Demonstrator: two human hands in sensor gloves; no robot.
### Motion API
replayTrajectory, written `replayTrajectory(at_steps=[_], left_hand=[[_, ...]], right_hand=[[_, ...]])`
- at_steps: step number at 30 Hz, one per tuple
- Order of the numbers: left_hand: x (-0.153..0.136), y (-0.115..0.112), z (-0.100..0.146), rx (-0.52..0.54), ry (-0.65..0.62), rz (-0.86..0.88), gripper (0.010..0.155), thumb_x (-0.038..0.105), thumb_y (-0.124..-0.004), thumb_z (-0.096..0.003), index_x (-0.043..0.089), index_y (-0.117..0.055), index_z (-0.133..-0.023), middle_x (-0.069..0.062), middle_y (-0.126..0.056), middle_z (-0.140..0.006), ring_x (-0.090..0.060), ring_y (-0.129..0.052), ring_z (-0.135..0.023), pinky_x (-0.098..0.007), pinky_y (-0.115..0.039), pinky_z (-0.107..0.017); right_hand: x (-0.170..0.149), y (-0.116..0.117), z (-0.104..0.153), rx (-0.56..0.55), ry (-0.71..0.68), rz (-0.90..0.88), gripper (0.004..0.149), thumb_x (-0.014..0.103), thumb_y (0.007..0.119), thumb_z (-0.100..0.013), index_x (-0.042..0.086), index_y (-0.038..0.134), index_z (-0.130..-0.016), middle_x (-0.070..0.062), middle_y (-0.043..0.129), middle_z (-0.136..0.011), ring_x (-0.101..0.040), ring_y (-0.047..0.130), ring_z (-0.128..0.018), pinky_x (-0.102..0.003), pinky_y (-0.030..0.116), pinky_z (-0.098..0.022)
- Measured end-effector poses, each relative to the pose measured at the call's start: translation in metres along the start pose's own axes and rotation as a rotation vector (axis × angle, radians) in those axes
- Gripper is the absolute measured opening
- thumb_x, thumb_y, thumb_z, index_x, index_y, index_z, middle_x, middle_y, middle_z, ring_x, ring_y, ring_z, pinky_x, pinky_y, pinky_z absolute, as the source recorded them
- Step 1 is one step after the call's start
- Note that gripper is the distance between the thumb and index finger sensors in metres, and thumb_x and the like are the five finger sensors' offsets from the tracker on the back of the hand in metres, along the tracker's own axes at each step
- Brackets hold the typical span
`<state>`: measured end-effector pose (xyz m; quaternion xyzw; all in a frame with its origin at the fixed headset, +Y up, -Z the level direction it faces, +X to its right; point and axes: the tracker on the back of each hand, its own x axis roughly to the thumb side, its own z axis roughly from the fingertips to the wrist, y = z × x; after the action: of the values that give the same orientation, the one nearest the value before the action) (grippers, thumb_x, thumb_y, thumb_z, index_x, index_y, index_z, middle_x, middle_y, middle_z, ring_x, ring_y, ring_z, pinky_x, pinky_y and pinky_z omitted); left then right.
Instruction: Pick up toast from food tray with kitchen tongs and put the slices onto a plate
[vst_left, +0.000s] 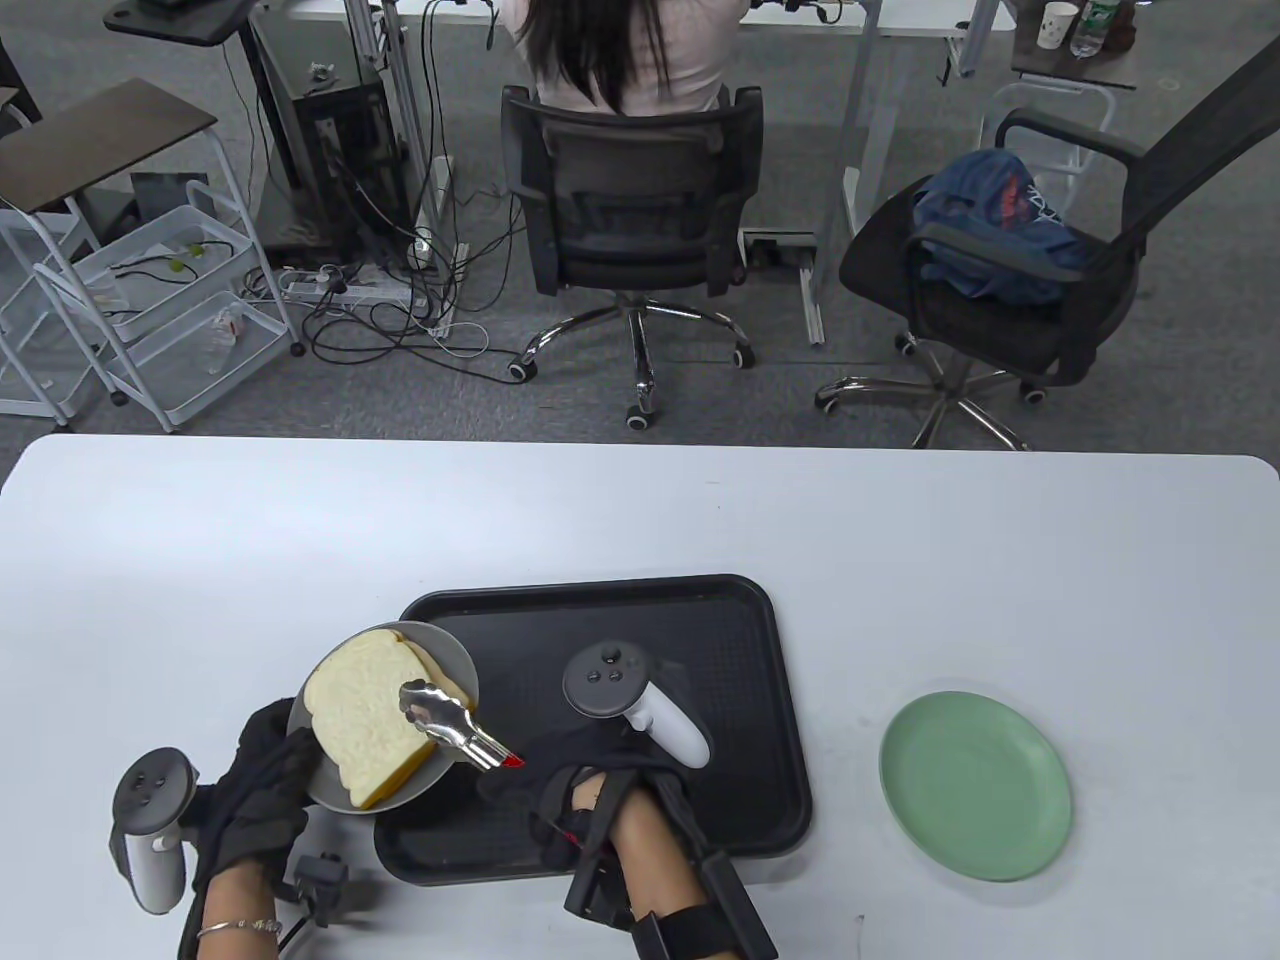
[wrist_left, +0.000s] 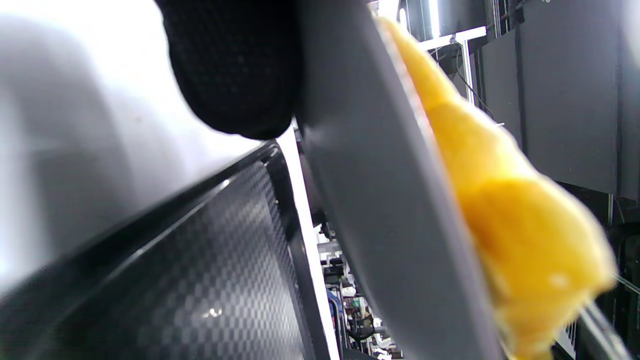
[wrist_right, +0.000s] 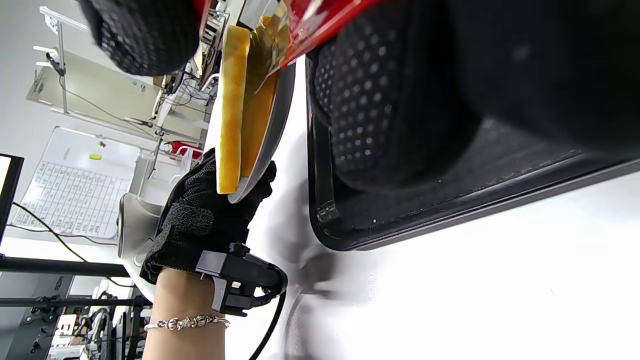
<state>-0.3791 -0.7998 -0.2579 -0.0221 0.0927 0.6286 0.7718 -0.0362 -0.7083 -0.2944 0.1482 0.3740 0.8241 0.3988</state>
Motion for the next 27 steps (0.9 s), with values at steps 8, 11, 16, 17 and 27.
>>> replayTrajectory(at_steps=[8,11,16,17,27], left_hand=[[-0.003,0.001,0.0,-0.002,0.014,0.022,0.059,0.02,-0.06,-0.0701,-0.003,-0.035,-0.117,-0.022,-0.077,-0.101,-0.024,-0.103,-0.06,-0.02,-0.098,-0.041],[-0.003,0.002,0.0,-0.004,0.018,0.034,0.059,0.02,-0.06,-0.0702,-0.003,-0.034,-0.117,-0.022,-0.077,-0.101,-0.024,-0.103,-0.06,-0.019,-0.098,-0.041],[-0.003,0.002,0.0,0.006,0.023,0.024,0.059,0.02,-0.06,-0.0702,-0.003,-0.034,-0.117,-0.022,-0.077,-0.101,-0.024,-0.103,-0.06,-0.02,-0.098,-0.041],[-0.003,0.002,0.0,0.006,0.023,0.016,0.059,0.02,-0.06,-0.0702,-0.003,-0.034,-0.117,-0.023,-0.077,-0.101,-0.024,-0.103,-0.06,-0.02,-0.098,-0.041],[-0.003,0.002,-0.001,0.004,0.018,0.022,0.059,0.02,-0.06,-0.0702,-0.003,-0.034,-0.117,-0.023,-0.077,-0.101,-0.024,-0.103,-0.06,-0.02,-0.098,-0.041]], right_hand=[[-0.004,-0.008,0.013,-0.012,-0.051,-0.035,0.086,0.059,0.077,-0.04,-0.011,0.062,-0.089,-0.031,0.092,-0.052,-0.035,0.101,-0.017,-0.043,0.089,-0.007],[-0.006,-0.017,0.024,-0.036,-0.06,-0.043,0.088,0.06,0.077,-0.04,-0.011,0.061,-0.089,-0.032,0.091,-0.053,-0.036,0.1,-0.017,-0.043,0.088,-0.007],[-0.016,-0.034,0.046,-0.105,-0.086,-0.076,0.09,0.061,0.078,-0.039,-0.011,0.06,-0.089,-0.033,0.091,-0.054,-0.037,0.1,-0.018,-0.044,0.088,-0.007],[-0.02,-0.038,0.051,-0.124,-0.092,-0.09,0.09,0.061,0.078,-0.039,-0.011,0.06,-0.09,-0.033,0.09,-0.054,-0.037,0.1,-0.018,-0.045,0.088,-0.008],[-0.08,-0.087,0.113,-0.38,-0.09,-0.203,0.09,0.054,0.08,-0.038,-0.012,0.053,-0.093,-0.038,0.084,-0.063,-0.043,0.096,-0.026,-0.049,0.086,-0.014]])
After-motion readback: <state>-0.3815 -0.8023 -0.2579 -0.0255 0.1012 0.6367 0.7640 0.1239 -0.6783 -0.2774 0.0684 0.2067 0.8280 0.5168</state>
